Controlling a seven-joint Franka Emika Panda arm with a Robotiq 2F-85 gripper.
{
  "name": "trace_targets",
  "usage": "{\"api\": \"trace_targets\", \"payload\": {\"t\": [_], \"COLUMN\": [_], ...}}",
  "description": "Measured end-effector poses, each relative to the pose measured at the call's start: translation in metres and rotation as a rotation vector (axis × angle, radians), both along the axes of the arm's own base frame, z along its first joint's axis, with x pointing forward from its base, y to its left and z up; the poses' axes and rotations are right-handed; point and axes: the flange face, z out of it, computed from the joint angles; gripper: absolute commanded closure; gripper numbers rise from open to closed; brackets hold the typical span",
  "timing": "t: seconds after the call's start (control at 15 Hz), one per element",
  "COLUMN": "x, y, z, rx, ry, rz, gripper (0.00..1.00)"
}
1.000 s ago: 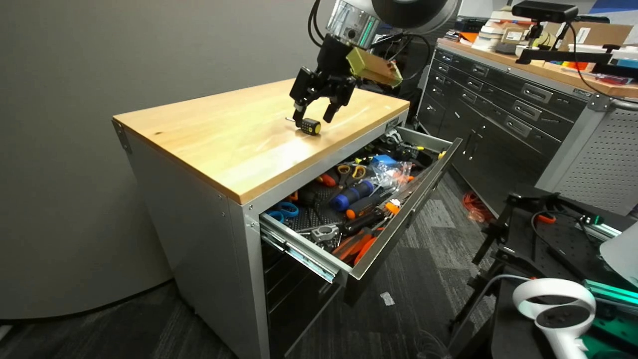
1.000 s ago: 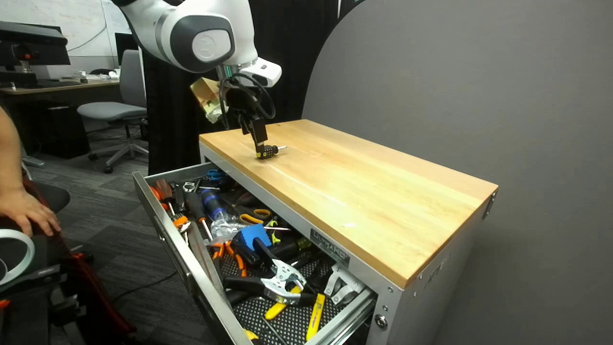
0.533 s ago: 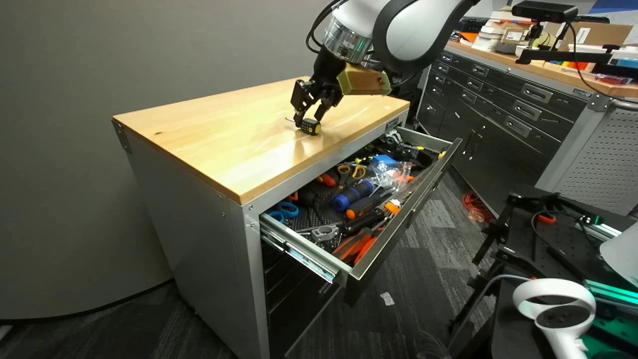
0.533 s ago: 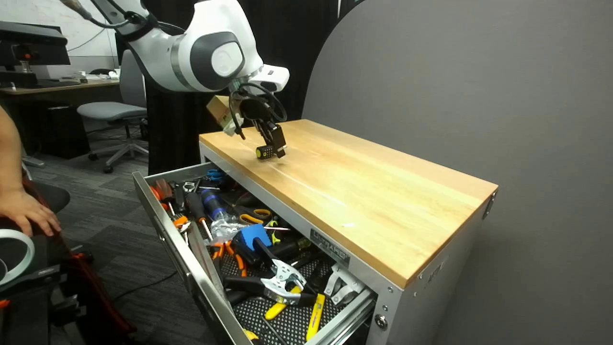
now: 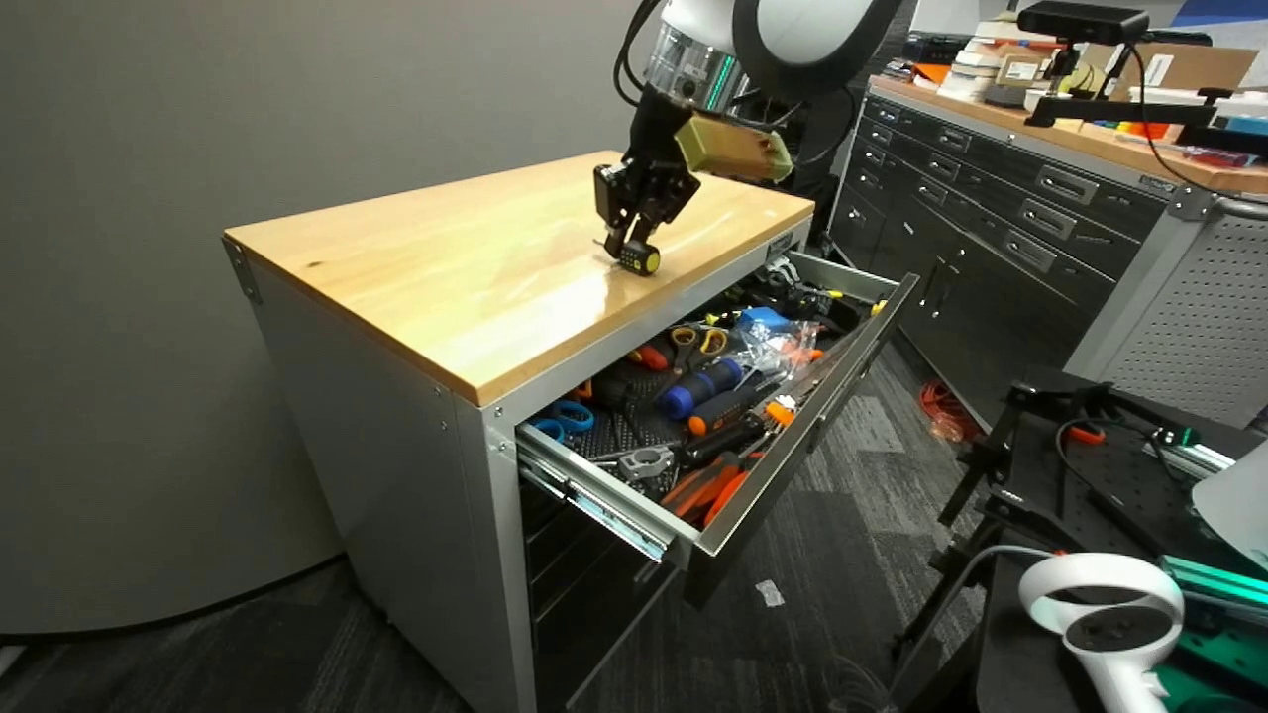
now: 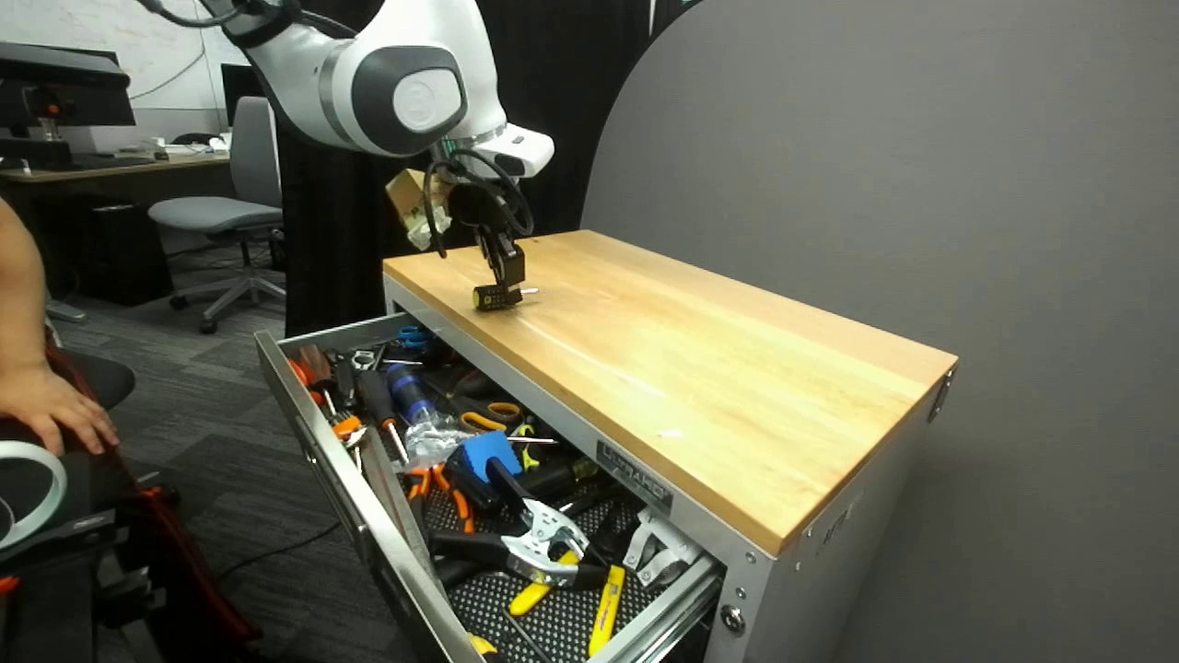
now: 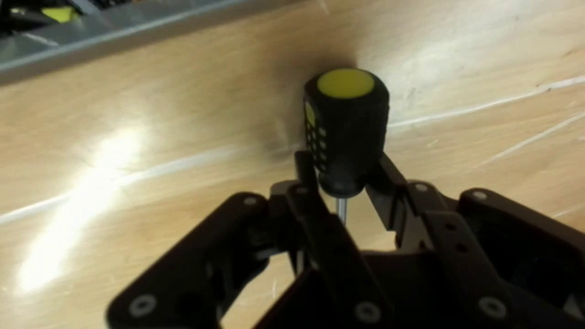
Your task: Pick up the screwdriver, place it in the top drawer then close the drawer
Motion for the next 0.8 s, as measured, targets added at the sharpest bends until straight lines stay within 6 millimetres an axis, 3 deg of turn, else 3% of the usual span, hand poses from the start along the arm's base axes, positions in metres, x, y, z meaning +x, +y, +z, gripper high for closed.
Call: {"api": "trace_targets", "payload": {"t": [0.2, 0.4, 0.47, 0.6, 0.8], "x": [-0.016, -0.044, -0.054, -0.071, -0.089], "y": [-0.025, -0.068, -0.081, -0.101, -0.110], "z": [0.004, 0.006, 0.006, 0.002, -0.005], "rx": [-0.012, -0.037, -0.039, -0.034, -0.009], "ry": [0.173, 0.334, 0.368, 0.403, 0.434], "rz": [-0.025, -0.088, -0.106, -0.136, -0.168], "gripper": [0.78, 0.79, 0.43, 0.37, 0.12]}}
